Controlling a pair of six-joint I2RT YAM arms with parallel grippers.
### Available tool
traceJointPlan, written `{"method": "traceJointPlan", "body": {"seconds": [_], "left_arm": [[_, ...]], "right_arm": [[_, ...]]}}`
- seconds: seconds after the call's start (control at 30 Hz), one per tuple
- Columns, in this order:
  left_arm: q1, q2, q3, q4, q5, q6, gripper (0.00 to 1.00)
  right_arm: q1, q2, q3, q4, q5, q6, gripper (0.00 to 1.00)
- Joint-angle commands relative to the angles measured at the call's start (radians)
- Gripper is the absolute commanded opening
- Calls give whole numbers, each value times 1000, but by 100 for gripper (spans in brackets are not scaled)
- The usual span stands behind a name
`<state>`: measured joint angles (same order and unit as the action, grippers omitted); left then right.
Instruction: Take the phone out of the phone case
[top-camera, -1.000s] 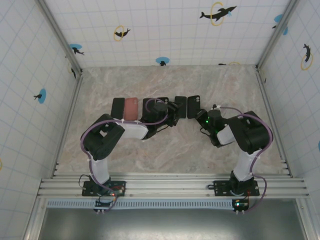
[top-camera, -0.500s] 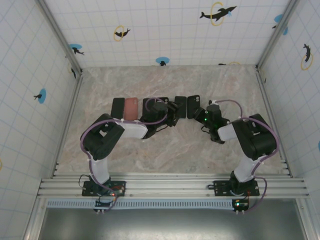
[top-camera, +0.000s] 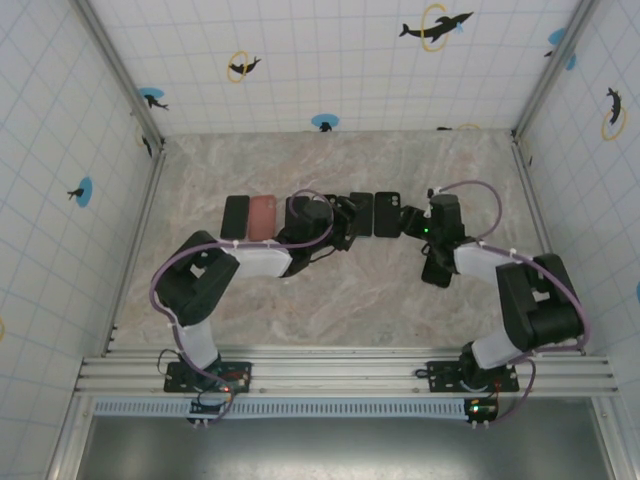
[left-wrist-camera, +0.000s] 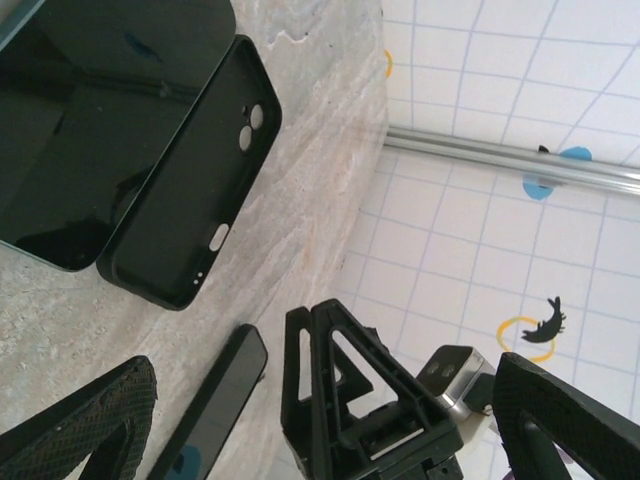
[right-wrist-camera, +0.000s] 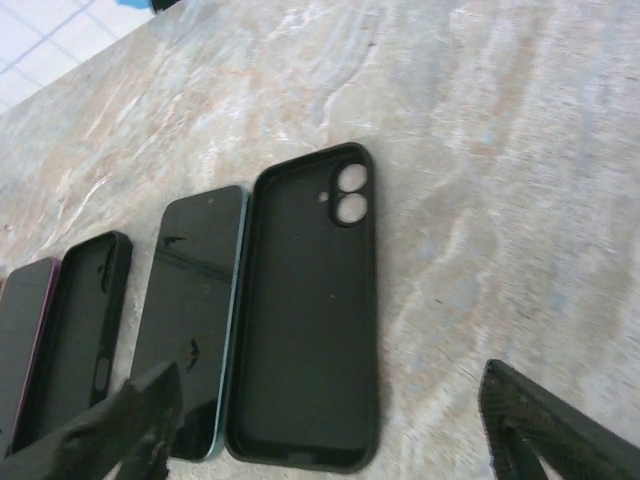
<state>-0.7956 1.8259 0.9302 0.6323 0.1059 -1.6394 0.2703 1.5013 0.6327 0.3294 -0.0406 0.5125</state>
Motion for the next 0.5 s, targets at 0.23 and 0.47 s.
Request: {"method": "traceJointPlan", "body": {"seconds": [0.23, 0.47], "left_arm": [[25, -110, -7, -56, 50, 170, 98], [42, -126, -38, -22, 115, 174, 98]], "right_arm": [[-43, -180, 4, -454, 239, -149, 100], [-46, -207, -47, -540, 306, -120, 99]]}}
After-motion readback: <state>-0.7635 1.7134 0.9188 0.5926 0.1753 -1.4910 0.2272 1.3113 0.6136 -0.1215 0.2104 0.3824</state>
